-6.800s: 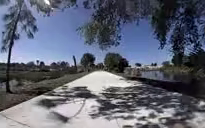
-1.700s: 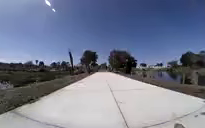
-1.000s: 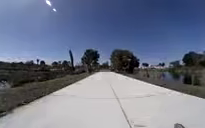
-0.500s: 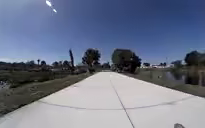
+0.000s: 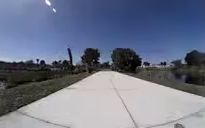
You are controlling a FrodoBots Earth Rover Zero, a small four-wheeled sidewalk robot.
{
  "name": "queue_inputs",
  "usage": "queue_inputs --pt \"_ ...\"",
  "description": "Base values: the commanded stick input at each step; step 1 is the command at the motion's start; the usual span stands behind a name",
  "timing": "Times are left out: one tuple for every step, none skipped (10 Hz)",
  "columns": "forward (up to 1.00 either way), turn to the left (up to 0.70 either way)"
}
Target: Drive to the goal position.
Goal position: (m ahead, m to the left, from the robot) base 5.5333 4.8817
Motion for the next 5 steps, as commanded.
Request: queue_inputs --pt "1.0 0.0" --pt "1.0 0.0" --pt "1.0 0.0" --pt "1.0 0.0" --pt "1.0 0.0"
